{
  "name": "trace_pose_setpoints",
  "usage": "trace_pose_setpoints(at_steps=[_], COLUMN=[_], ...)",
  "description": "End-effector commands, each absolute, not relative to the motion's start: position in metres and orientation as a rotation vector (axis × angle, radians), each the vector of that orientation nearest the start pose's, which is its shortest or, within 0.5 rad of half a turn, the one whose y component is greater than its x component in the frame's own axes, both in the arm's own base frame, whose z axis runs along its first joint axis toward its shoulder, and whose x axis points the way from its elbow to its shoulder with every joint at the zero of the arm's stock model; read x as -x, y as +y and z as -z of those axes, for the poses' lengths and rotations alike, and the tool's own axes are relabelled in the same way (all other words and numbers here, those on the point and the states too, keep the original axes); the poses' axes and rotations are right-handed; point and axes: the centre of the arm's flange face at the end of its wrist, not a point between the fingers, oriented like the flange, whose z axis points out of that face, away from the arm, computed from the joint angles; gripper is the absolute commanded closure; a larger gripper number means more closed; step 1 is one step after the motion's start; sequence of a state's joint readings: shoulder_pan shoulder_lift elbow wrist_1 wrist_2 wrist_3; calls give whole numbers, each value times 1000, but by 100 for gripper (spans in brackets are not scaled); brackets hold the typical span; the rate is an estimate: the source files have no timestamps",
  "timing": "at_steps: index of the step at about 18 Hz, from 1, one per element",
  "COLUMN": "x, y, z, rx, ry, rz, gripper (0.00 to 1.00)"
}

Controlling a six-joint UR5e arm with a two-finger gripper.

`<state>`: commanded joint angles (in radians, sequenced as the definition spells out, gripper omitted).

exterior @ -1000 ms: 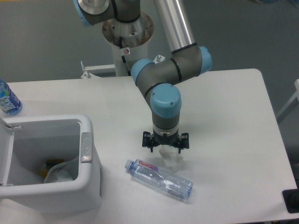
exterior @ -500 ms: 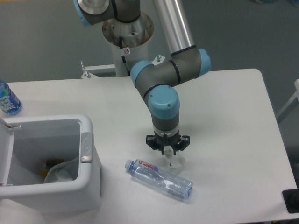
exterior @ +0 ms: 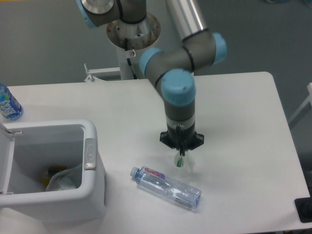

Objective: Place the trash in the trash can
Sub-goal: 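Carry the plastic cup over the white trash bin, then open the gripper to drop the cup into the bin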

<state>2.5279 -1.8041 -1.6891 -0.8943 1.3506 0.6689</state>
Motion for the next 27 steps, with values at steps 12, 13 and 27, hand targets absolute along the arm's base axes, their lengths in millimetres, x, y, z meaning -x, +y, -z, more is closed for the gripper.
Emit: trace_pose_setpoints(at_steps=[12,13,27], x=[335,318,174], y=[514,519,588], z=[-605,-610,-562], rx=[2145,2142,2307], ry=[-822,-806,-538], rz=[82,99,265], gripper=[100,100,0])
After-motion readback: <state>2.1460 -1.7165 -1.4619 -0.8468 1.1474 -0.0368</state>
